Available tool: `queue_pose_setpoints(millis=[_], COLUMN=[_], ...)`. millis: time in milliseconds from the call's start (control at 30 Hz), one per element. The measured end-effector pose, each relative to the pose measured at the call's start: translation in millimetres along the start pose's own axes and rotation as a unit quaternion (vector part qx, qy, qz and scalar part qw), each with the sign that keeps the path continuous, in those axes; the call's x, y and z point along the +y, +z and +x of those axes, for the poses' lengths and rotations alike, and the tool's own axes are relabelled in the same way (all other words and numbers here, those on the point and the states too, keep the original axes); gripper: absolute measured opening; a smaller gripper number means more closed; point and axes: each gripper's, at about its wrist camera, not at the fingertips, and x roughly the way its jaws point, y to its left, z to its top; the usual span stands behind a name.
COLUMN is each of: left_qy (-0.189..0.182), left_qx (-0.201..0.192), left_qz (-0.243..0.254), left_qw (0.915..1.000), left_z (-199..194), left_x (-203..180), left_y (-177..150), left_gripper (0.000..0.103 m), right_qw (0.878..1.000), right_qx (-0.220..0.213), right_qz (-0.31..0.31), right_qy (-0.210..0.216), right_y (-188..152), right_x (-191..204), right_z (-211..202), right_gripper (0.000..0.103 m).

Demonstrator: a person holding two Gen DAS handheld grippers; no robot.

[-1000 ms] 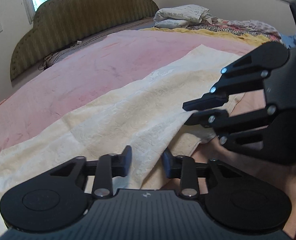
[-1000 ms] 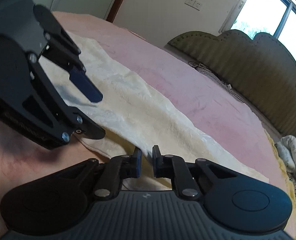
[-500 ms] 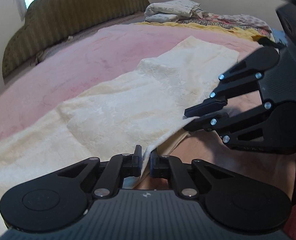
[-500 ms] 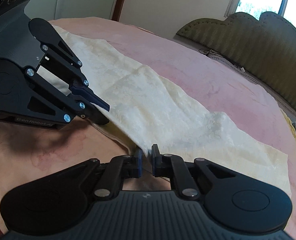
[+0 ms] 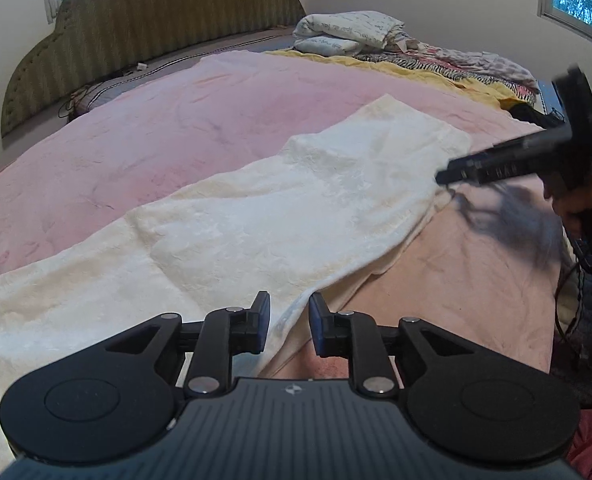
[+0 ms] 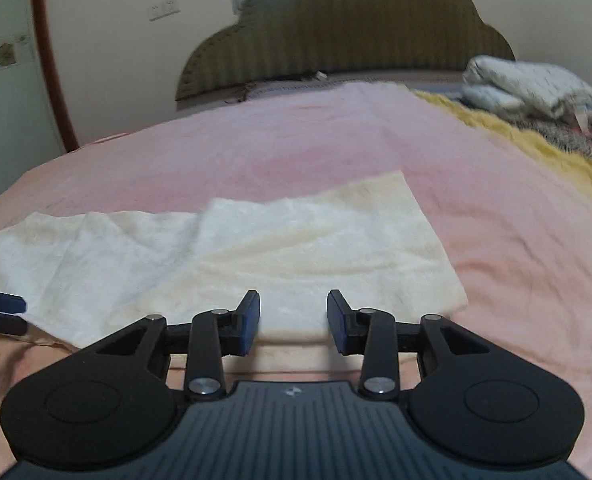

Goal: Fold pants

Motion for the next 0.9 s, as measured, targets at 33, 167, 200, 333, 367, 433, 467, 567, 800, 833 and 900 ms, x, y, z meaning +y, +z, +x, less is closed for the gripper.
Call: queue_pose_setpoints(millis=[33, 167, 200, 333, 367, 433, 467, 567, 800, 833, 900], left_qy=[-0.003, -0.038, -0.054, -0.062, -0.052, -0.036, -0.029, -0.006, -0.007, -0.004, -0.005], left_qx=[0.000, -0.006, -0.008, -0.014, -0.018, -0.018, -0.014, -0.003, 0.033, 0.030, 0.027], left_qz=[0.000, 0.001, -0.001, -0.014, -0.015, -0.028, -0.038, -0.061, -0.081, -0.077, -0.077], left_qw=[1.0000, 0.9993, 0.9985, 0.9979, 0.9984, 0.9988, 0.9988, 0.9981, 0.9961, 0.9966, 0.9966], left_z=[-2.0, -8.0, -8.4, 0.3, 4.2, 13.3, 18.2, 31.7, 56.6, 55.6, 54.2], left_x=[0.6, -1.9, -3.9, -11.1, -12.0, -10.2, -7.3, 2.9, 9.1, 7.7, 8.2], left_y=[1.5, 9.9, 12.7, 23.0, 25.9, 30.7, 32.7, 33.8, 20.4, 20.4, 20.8], left_gripper=[0.029, 0.030, 0.030, 0.038, 0.038, 0.038, 0.038, 0.042, 0.044, 0.044, 0.044], right_qw=[1.000, 0.994, 0.996, 0.998, 0.999, 1.000, 0.999, 0.997, 0.987, 0.983, 0.969], right_qx=[0.000, -0.017, -0.032, -0.057, -0.053, -0.024, -0.019, -0.036, -0.074, -0.073, -0.082], right_qz=[-0.020, -0.048, -0.023, 0.020, 0.014, -0.012, -0.038, -0.032, 0.138, 0.167, 0.234], right_qy=[-0.006, -0.100, -0.079, -0.005, -0.004, -0.002, -0.013, -0.065, -0.042, -0.033, 0.002], right_y=[-3.6, -8.7, -8.7, -1.8, -1.0, -1.5, -4.4, -5.7, -12.1, -14.3, -19.3], right_x=[2.2, 8.3, 3.2, 3.7, 7.9, 13.8, 17.8, 17.8, -40.2, -49.2, -67.7], right_z=[-1.7, -20.8, -26.4, -19.3, -12.0, 6.1, 9.4, -6.4, -41.3, -38.2, -32.3], right_gripper=[0.035, 0.037, 0.037, 0.040, 0.048, 0.059, 0.060, 0.060, 0.060, 0.060, 0.060])
